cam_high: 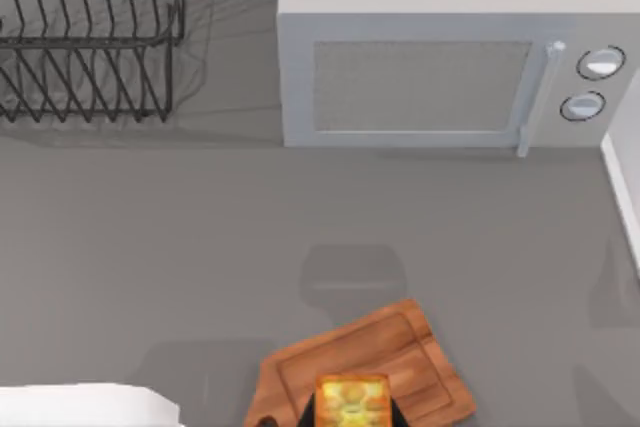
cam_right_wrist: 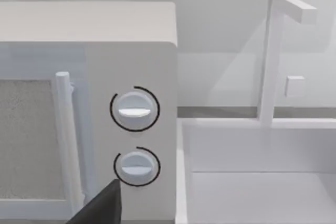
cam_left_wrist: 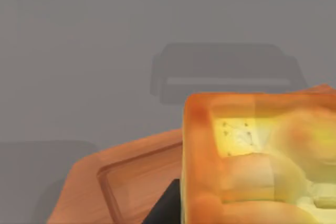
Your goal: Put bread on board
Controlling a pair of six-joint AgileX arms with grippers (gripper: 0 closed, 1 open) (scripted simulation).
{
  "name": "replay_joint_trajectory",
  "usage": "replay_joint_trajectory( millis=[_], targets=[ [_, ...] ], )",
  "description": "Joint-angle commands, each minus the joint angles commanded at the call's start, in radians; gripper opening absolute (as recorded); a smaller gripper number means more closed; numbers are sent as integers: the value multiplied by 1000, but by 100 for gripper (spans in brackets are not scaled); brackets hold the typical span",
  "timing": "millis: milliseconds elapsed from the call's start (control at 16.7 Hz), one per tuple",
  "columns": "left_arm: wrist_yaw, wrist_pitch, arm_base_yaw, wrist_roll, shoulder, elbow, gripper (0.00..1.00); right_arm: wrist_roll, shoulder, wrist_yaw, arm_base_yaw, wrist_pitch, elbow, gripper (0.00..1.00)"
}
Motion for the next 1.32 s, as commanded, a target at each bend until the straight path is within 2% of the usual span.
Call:
replay_joint_trajectory(
  millis=[240,480,960,1320],
  targets=[
    [-1,30,8,12,-11,5,0,0,0,0,0,0,0,100],
    [-3,171,22,71,-46,15,0,0,0,0,0,0,0,100],
    [9,511,79,305,-61,-33,0,0,0,0,0,0,0,100],
    [23,603,136,460,19,-129,0,0,0,0,0,0,0,100]
  ],
)
